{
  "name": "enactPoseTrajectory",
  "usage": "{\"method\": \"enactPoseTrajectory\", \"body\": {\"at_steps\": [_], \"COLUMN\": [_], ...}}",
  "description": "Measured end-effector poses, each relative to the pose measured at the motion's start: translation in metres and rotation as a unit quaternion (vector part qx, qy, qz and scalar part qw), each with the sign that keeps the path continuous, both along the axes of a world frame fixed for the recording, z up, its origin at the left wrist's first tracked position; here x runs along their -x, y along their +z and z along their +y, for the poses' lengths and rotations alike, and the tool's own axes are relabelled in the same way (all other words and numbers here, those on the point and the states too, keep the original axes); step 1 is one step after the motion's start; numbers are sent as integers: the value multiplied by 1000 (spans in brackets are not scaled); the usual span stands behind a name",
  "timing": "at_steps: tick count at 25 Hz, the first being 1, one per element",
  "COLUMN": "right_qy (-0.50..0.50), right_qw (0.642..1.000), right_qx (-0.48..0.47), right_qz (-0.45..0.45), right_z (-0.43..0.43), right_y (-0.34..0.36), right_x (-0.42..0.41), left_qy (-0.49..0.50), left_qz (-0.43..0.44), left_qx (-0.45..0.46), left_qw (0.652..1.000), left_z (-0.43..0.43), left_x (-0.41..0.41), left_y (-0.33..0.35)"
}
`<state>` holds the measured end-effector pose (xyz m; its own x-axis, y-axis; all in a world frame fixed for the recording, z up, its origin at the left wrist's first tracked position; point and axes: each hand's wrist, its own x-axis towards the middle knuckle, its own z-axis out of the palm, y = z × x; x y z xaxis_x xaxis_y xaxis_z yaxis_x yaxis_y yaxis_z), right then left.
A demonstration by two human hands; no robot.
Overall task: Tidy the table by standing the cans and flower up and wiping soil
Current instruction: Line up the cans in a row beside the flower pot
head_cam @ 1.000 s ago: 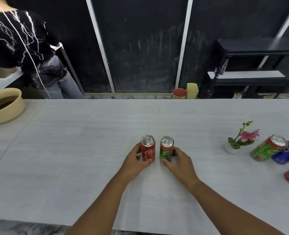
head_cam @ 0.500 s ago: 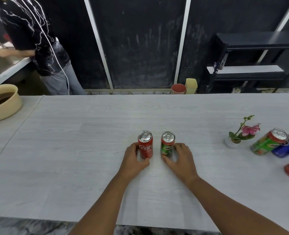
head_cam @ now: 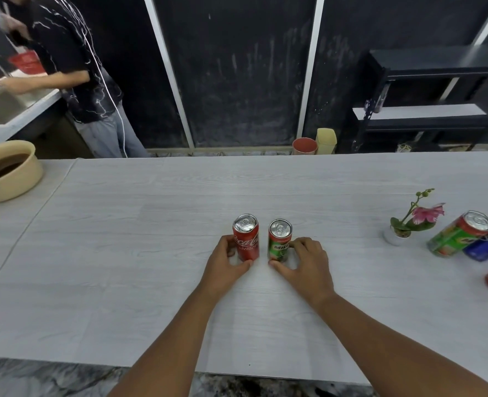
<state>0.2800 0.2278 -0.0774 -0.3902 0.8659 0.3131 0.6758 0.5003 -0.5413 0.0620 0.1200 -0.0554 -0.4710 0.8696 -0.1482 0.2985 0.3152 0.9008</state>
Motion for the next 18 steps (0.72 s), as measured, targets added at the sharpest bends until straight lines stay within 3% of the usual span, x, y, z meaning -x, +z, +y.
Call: {"method": "enactPoseTrajectory", "body": {"at_steps": [11, 15, 18], "right_qy": [7, -1, -27], "right_qw": [999, 999, 999], "right_qx": [-8, 31, 21], "right_qz": [-45, -32, -11], "right_z": [-1, -12, -23], "right_y": [7, 9, 4], "right_x": [-1, -15, -50], "left_qy": [-21, 38, -20], "left_qz": [1, 145, 287], "left_qx": [17, 18, -3], "left_qw": [1000, 989, 958], "left_z": [-3, -45, -72], "left_x": [-2, -41, -69], "left_y": [8, -8, -23]}}
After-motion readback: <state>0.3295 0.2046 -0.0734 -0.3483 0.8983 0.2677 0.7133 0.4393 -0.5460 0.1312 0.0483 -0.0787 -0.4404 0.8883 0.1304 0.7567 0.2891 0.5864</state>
